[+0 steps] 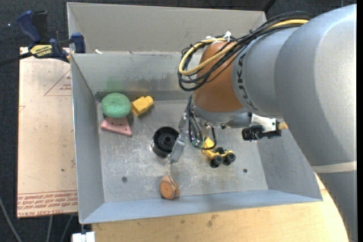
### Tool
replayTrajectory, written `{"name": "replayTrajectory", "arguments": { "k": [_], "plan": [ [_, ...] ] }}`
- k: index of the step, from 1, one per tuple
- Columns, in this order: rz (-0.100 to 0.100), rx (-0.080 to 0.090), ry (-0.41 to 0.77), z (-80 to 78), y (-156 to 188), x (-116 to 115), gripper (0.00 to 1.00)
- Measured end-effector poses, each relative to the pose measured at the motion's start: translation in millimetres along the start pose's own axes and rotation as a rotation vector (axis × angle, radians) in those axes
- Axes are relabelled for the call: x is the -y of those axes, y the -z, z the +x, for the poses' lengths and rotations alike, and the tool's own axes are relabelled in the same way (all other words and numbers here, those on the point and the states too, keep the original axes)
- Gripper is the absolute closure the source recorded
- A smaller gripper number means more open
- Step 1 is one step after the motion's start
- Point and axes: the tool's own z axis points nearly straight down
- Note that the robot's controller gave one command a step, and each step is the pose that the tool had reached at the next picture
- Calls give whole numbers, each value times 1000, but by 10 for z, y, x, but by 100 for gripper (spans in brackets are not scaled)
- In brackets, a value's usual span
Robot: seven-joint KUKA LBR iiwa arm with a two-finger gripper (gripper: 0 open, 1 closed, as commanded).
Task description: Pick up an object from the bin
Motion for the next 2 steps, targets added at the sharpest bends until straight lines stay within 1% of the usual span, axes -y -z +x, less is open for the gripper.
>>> {"name": "replayTrajectory", "arguments": {
  "k": [1, 2],
  "plan": [
    [-4, 4, -56, 269, -108, -125, 0],
    [-2, 2, -146, 133, -243, -284, 100]
  ]
}}
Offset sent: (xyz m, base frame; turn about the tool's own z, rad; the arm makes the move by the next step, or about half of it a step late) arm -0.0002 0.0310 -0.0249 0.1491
